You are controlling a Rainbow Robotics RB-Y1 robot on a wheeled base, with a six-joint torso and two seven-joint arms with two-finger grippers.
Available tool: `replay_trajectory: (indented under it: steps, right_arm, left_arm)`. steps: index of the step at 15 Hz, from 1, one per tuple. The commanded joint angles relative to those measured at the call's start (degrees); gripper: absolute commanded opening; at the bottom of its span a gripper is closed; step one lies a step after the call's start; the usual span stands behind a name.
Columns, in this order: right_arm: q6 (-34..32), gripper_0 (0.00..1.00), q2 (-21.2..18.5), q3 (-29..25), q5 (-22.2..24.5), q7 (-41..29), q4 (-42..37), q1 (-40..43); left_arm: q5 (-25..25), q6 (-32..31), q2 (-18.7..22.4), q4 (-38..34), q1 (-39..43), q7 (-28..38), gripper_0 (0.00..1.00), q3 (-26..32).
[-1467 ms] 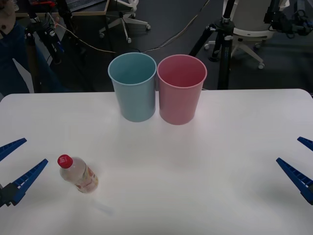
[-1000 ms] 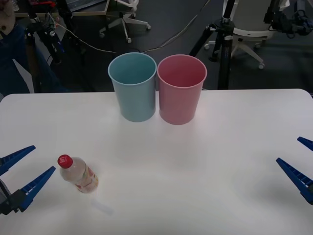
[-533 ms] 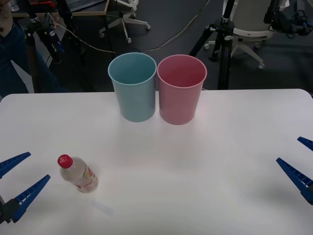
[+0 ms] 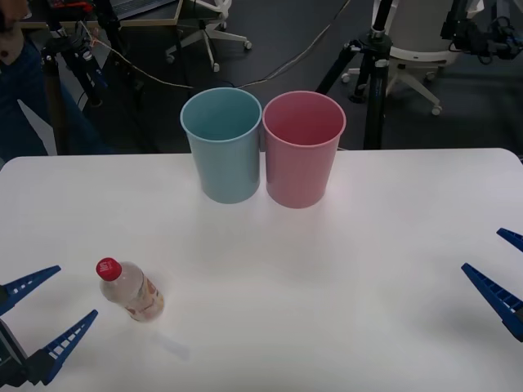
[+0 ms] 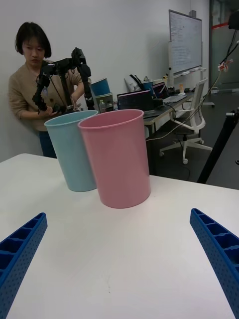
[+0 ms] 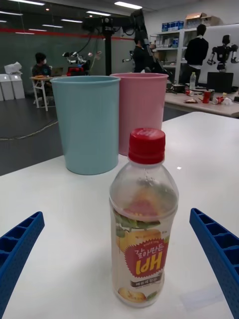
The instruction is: Grasp the object on the table and drop it into the matching bin: aluminum can to the light blue bin, PET bottle to the pink bin.
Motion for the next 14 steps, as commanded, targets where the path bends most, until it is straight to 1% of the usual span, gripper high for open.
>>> replay_trajectory:
  steps: [1,2,5,7,14]
  right_arm:
    - [0.0,1.0,0.0,0.0,0.0,0.0,0.0,0.0]
    - [0.0,1.0,0.0,0.0,0.0,0.0,0.0,0.0]
    - [0.0,1.0,0.0,0.0,0.0,0.0,0.0,0.0]
    - [0.0,1.0,0.0,0.0,0.0,0.0,0.0,0.0]
    - [0.0,1.0,0.0,0.0,0.0,0.0,0.0,0.0]
  left_arm:
    - [0.7,0.0,1.7,4.1,-1.1,-4.7,1.0,-4.0]
    - [0.9,0.0,2.4,4.9,-1.4,-6.9,1.0,-5.4]
    - [0.8,0.0,2.5,4.9,-1.5,-8.0,1.0,-8.0]
    - [0.9,0.0,2.5,5.4,-2.4,-8.4,1.0,-8.4]
    - [0.7,-0.6,2.5,15.0,-10.4,-11.0,1.0,-9.6]
